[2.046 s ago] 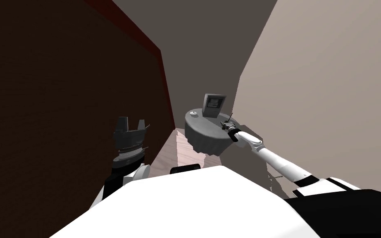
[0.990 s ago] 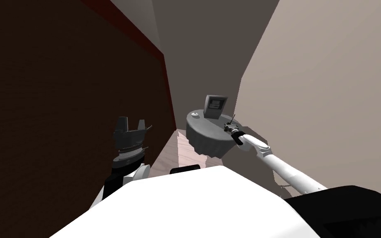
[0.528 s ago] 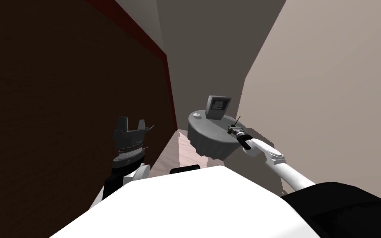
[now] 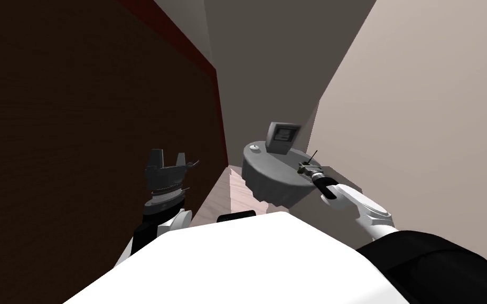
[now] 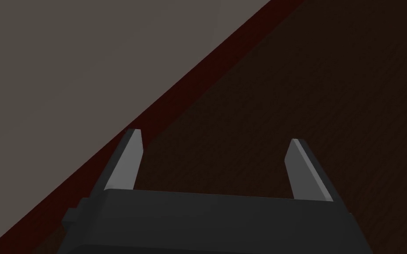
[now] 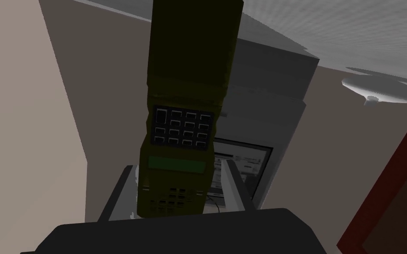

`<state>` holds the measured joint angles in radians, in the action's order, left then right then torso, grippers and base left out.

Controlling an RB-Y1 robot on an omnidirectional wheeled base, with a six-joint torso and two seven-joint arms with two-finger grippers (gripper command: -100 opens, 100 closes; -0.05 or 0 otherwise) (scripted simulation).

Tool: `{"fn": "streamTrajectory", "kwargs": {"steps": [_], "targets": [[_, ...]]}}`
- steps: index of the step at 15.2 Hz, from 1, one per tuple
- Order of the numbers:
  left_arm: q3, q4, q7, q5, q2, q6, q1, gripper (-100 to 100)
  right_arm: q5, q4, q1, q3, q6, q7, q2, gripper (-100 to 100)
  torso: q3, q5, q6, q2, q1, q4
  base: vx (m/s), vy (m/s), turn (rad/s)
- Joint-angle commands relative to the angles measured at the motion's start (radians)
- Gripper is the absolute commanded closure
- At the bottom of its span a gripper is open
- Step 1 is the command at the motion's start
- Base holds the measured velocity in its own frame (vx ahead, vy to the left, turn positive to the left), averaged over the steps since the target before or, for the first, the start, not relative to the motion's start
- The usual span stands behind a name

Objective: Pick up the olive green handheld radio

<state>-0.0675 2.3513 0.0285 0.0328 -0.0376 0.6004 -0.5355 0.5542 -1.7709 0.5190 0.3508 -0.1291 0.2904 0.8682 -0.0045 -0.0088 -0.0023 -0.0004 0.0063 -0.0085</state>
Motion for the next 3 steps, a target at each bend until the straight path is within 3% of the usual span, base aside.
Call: {"fn": "streamTrajectory", "kwargs": {"steps": [1, 3], "targets": [[0.0, 0.0, 0.0, 0.0, 0.0, 0.0, 0.0, 0, -0.011, -0.008, 0.037, 0.05, 0.028, 0.025, -0.017, 100, 0.0, 0.0, 0.0, 0.0, 0.0, 0.0, 0.038, 0.035, 0.042], [0.0, 0.0, 0.0, 0.0, 0.0, 0.0, 0.0, 0, -0.008, -0.004, 0.025, 0.035, 0.021, 0.02, -0.014, 100, 0.0, 0.001, 0.0, 0.0, 0.0, 0.0, 0.02, 0.02, 0.003]]}}
